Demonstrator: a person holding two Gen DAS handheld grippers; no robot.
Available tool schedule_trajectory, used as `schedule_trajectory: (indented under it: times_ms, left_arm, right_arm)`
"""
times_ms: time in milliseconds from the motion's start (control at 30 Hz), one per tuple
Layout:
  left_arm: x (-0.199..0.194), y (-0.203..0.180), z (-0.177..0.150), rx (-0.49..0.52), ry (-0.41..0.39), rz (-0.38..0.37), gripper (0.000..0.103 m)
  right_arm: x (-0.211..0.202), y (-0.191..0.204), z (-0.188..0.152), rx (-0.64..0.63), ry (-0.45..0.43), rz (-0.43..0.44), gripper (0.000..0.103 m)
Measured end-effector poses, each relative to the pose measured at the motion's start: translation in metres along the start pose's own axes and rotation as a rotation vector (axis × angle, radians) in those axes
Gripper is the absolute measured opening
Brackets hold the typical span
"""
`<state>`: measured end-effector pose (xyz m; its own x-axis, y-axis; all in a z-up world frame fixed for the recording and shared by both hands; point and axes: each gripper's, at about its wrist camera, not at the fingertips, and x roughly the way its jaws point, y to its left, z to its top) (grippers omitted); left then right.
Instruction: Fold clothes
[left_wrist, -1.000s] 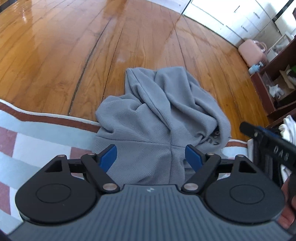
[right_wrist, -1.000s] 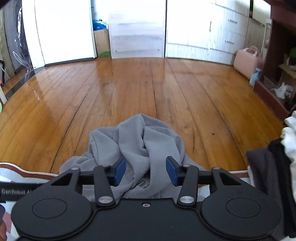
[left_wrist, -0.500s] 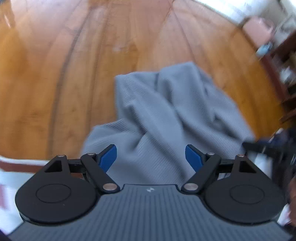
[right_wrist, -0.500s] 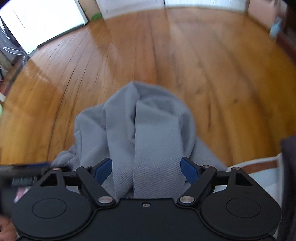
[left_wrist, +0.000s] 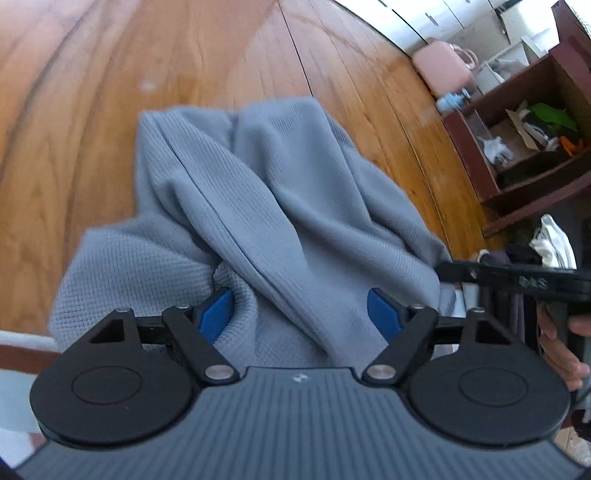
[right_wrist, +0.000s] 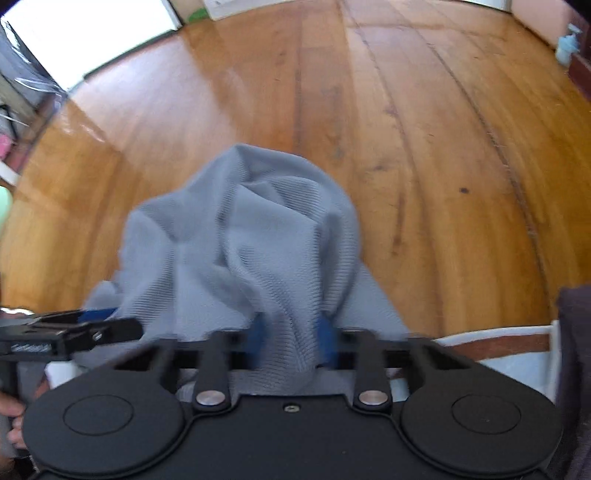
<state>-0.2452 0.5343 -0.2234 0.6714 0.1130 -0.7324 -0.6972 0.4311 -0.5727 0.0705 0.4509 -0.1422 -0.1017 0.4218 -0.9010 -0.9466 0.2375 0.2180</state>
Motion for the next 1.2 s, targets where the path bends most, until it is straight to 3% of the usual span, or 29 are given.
schedule_trajectory:
  times_ms: [33, 100, 167, 200, 233, 300, 333, 367, 400, 433, 467, 533, 633, 733, 867, 1000, 1133, 1167, 1200]
  left_arm:
    - [0.0, -0.004, -0.002, 0.024, -0.005, 0.018, 0.058]
    - [0.0, -0.01, -0.006, 0.068, -0.017, 0.046, 0.055]
    - [0.0, -0.012, -0.006, 0.067, -0.033, 0.043, 0.054]
    - [0.0, -0.011, -0.006, 0.057, -0.04, 0.037, 0.056]
    - [0.004, -0.008, -0.005, 0.031, -0.043, 0.026, 0.066]
    - [0.013, -0.004, -0.004, 0.004, -0.041, 0.004, 0.077]
    - [0.016, -0.006, -0.005, 0.028, -0.051, 0.025, 0.074]
    - [0.018, -0.009, -0.006, 0.052, -0.061, 0.046, 0.066]
    - [0.02, -0.013, -0.007, 0.086, -0.074, 0.074, 0.035]
    - [0.018, -0.022, -0.009, 0.164, -0.1, 0.13, 0.01]
    - [0.012, -0.033, -0.01, 0.241, -0.139, 0.196, 0.008]
    - [-0.007, -0.045, -0.006, 0.272, -0.214, 0.276, 0.008]
    - [-0.052, -0.049, 0.006, 0.215, -0.377, 0.297, 0.008]
    - [-0.086, -0.054, 0.007, 0.27, -0.534, 0.408, 0.004]
    - [-0.096, -0.058, 0.0, 0.327, -0.597, 0.503, 0.004]
    - [-0.116, -0.076, 0.006, 0.383, -0.71, 0.571, 0.004]
    - [-0.155, -0.092, 0.013, 0.387, -0.899, 0.533, 0.007]
    - [-0.163, -0.089, 0.015, 0.358, -0.947, 0.504, 0.011]
    - [-0.169, -0.084, 0.018, 0.321, -0.985, 0.476, 0.025]
  right_arm:
    - [0.002, 0.001, -0.002, 0.0, -0.01, -0.027, 0.017]
    - [0.006, 0.002, -0.006, 0.001, -0.042, -0.042, 0.017]
    - [0.008, 0.002, -0.008, 0.009, -0.078, -0.009, 0.029]
    - [0.011, 0.001, -0.009, 0.021, -0.074, 0.001, 0.047]
    - [0.014, -0.001, -0.009, 0.036, -0.065, 0.016, 0.056]
    - [0.022, -0.004, -0.011, 0.064, -0.049, 0.042, 0.056]
    - [0.023, -0.002, -0.013, 0.056, -0.051, 0.029, 0.056]
    - [0.025, 0.0, -0.014, 0.049, -0.053, 0.017, 0.039]
    - [0.026, 0.002, -0.016, 0.04, -0.056, 0.003, 0.01]
    - [0.022, 0.007, -0.016, 0.023, -0.077, -0.013, 0.009]
    - [0.013, 0.01, -0.017, 0.013, -0.125, -0.017, 0.009]
    - [-0.007, 0.016, -0.019, -0.008, -0.215, -0.011, 0.008]
    - [-0.041, 0.03, -0.019, -0.079, -0.318, 0.004, 0.008]
    - [-0.067, 0.044, -0.021, -0.144, -0.385, 0.021, 0.008]
    - [-0.085, 0.057, -0.026, -0.198, -0.405, 0.057, 0.008]
    - [-0.086, 0.072, -0.032, -0.275, -0.424, 0.007, 0.008]
    - [-0.11, 0.094, -0.019, -0.371, -0.538, -0.065, 0.008]
    - [-0.115, 0.101, -0.013, -0.404, -0.572, -0.096, 0.008]
    - [-0.114, 0.108, -0.007, -0.444, -0.577, -0.128, 0.015]
